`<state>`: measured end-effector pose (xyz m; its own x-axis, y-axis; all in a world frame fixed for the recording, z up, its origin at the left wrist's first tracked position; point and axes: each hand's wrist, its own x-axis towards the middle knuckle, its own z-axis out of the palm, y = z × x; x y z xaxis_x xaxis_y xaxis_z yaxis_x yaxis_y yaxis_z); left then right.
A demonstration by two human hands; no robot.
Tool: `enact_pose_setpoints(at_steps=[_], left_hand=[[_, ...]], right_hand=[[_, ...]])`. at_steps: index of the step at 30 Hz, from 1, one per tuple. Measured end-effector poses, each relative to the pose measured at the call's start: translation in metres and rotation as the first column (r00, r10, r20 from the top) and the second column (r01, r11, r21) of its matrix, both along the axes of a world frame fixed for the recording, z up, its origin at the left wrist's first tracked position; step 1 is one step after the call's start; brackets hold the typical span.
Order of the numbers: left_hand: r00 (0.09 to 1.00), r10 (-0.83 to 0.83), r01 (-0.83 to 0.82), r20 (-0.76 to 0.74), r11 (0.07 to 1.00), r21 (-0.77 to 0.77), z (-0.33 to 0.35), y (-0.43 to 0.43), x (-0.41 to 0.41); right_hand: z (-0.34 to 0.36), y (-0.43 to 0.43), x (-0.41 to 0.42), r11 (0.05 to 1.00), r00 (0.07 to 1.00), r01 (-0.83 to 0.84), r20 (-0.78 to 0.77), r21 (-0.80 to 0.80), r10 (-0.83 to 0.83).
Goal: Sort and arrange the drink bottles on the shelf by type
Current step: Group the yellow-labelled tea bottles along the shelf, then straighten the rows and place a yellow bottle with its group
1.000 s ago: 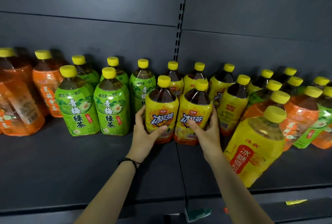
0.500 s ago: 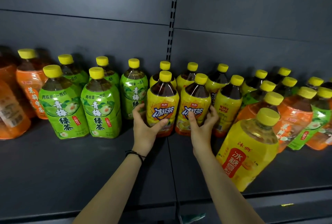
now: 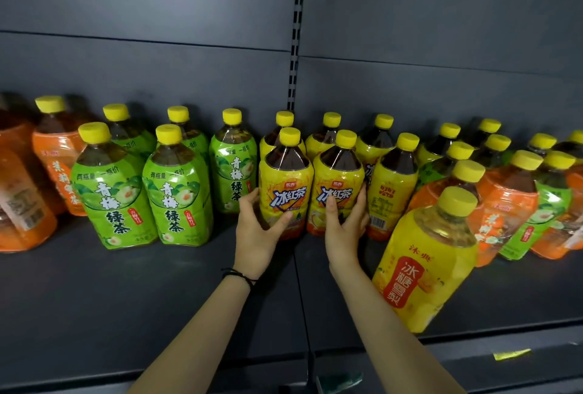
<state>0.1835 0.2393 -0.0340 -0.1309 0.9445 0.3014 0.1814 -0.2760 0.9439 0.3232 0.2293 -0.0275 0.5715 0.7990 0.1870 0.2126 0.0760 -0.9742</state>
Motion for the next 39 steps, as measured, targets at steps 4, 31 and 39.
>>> enact_pose_setpoints(at_steps=[4, 31, 39], left_hand=[[0.998, 0.008, -0.011, -0.057, 0.998, -0.065, -0.008, -0.013, -0.024], [0.85, -0.526, 0.526, 0.026, 0.845, -0.092, 0.041, -0.124, 0.072], [0.812, -0.545, 0.575, 0.208, 0.807, -0.132, 0.028, -0.111, 0.122]], right_hand=[[0.004, -0.021, -0.002, 1.0, 1.0, -0.006, -0.016, -0.012, 0.006], [0.017, -0.192, 0.109, 0.991, 0.991, -0.132, 0.022, 0.026, 0.132], [0.012, -0.173, 0.152, 0.897, 0.896, -0.441, 0.076, 0.027, 0.438]])
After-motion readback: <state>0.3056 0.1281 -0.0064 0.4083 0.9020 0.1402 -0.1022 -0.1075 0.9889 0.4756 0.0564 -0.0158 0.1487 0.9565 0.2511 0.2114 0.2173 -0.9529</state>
